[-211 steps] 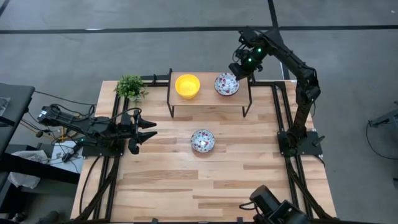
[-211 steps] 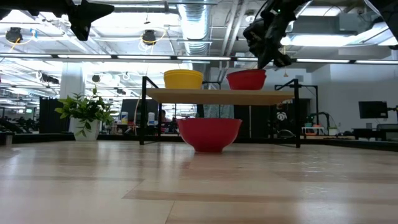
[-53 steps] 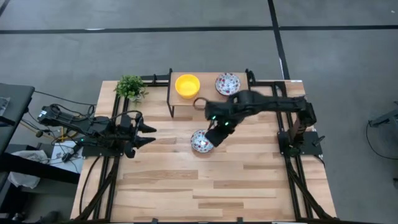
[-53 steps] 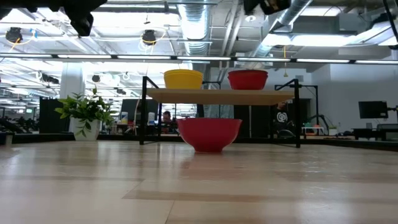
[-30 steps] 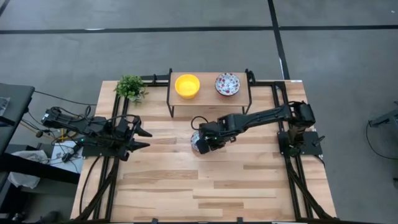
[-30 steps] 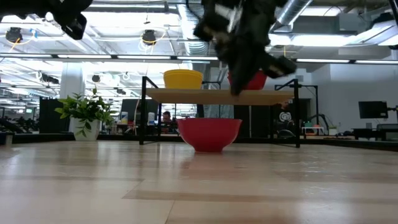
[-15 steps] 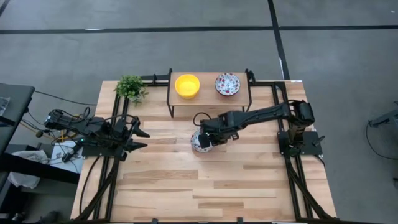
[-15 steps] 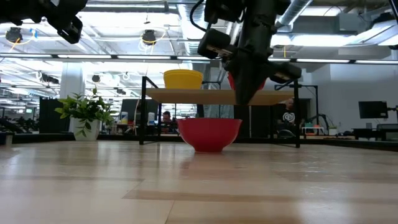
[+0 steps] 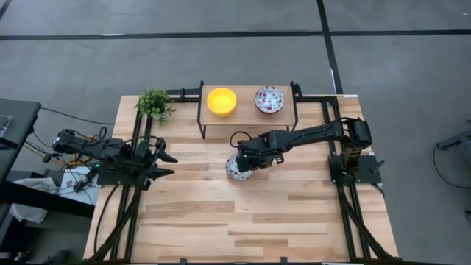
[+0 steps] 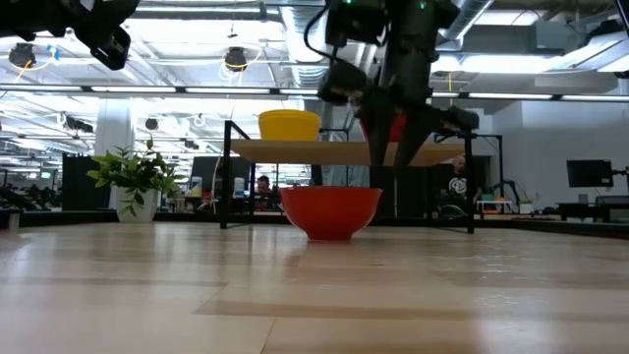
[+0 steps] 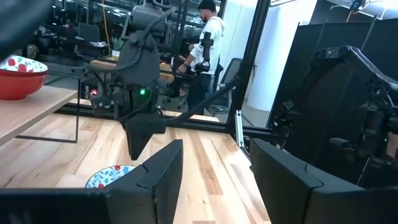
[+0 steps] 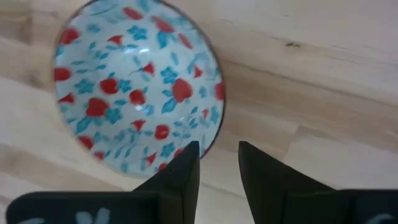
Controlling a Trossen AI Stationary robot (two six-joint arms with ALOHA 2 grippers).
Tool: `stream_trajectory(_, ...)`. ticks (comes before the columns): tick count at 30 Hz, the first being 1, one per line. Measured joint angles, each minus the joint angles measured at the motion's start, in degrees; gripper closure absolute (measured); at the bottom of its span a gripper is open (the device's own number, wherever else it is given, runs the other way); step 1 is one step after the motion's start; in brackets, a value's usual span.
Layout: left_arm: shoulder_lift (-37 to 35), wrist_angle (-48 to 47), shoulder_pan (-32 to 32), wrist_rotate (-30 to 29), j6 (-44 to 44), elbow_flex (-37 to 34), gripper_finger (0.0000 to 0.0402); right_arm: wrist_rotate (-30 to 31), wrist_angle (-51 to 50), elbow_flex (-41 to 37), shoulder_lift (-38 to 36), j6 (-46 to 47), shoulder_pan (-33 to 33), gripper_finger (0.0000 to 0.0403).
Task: Pick & Place Mini bowls
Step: Stack the white bowl on top of the white bowls on the shelf
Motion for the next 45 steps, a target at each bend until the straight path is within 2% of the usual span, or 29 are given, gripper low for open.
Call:
stream_trajectory(21, 0.0, -0.46, 0.0, 0.0, -0.2, -0.01, 0.0215, 0.13, 16.02, -10.37, 0.09, 6.98, -0.7, 0.03)
stream_trajectory(27, 0.0, -0.46, 0.0, 0.0, -0.2, -0.01, 0.0215, 0.14, 17.55, -10.57, 0.07, 7.06, -0.74, 0.0303)
stream_trajectory(32, 0.0, -0.46, 0.0, 0.0, -0.2, -0.01, 0.0215, 0.18, 17.59, -10.57, 0.07, 7.01, -0.74, 0.0328)
stream_trajectory(40, 0.0, -0.46, 0.0, 0.0, -0.22, -0.01, 0.0215, 0.4, 17.35, -10.55, 0.05, 6.36, -0.74, 0.0392)
stream_trajectory(45, 0.0, -0.46, 0.0, -0.02, -0.22, -0.01, 0.0215, 0.16, 17.35, -10.51, 0.0, 6.16, -0.74, 0.0394)
